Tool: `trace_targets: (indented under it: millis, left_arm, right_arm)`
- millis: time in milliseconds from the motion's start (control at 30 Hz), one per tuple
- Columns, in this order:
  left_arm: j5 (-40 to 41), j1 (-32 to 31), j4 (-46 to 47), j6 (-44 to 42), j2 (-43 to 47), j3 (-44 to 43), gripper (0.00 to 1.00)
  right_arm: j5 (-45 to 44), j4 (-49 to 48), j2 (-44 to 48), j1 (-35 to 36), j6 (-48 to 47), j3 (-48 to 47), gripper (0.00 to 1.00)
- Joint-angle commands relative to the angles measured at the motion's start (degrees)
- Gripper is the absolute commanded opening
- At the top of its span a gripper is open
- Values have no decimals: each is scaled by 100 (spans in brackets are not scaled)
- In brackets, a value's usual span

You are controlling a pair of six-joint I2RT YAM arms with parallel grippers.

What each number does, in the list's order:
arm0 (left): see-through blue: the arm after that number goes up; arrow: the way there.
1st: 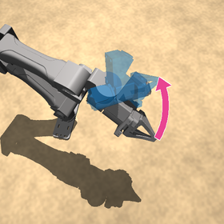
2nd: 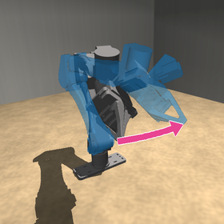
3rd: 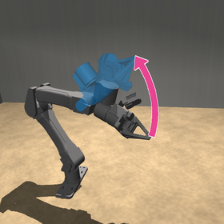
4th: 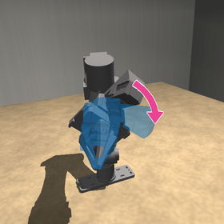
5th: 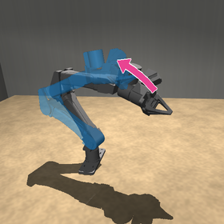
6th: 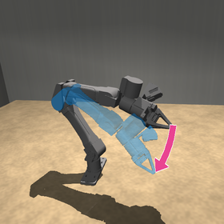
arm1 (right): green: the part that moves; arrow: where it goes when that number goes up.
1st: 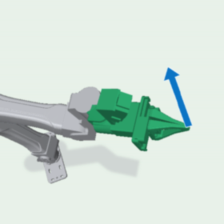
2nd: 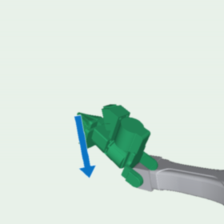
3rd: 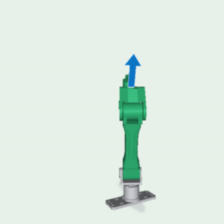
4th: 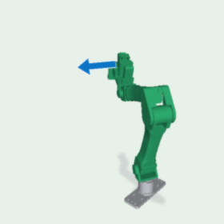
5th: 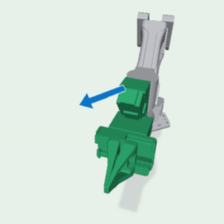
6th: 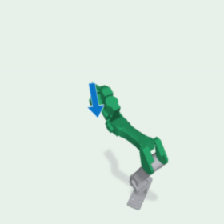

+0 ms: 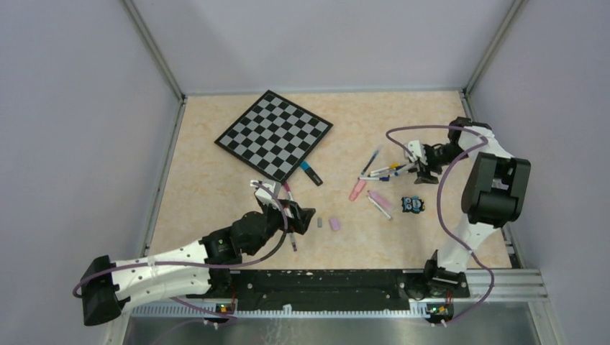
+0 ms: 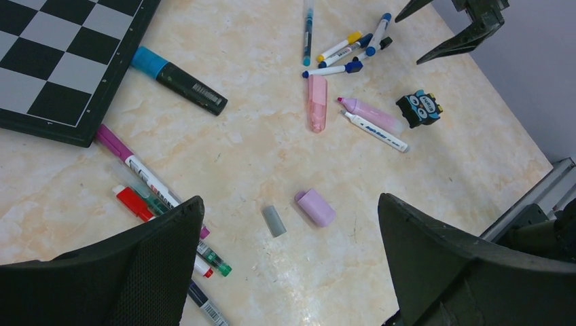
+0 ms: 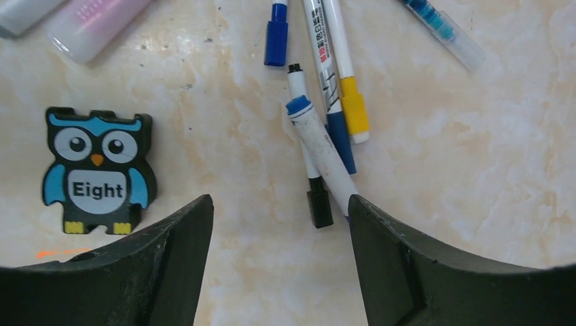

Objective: Open the pen caps
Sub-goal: Pick up the pen from the center of the board.

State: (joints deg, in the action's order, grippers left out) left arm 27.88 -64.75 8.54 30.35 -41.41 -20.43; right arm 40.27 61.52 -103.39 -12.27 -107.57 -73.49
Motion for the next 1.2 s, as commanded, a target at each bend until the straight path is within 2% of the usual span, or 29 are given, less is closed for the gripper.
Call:
trace_targets:
  millis: [0, 267, 433, 900, 1167]
  left_arm:
    - [-59, 24, 100, 50, 31, 22, 99]
    - [4, 24, 131, 50, -31, -5, 99]
    - [-44, 23, 120, 50, -75, -32, 99]
    - [-131, 24, 220, 94, -270, -47, 99]
    - [-125, 23, 216, 112, -323, -75, 99]
  right_arm:
    - [63, 339, -250, 117, -979, -519, 70]
    - [-317, -201, -619, 599, -401, -610, 61]
    - [-487, -417, -811, 656, -247, -721, 58]
    - [-708, -432, -1138, 691, -278, -972, 46]
    - [-564, -345, -1109, 691, -403, -987, 32]
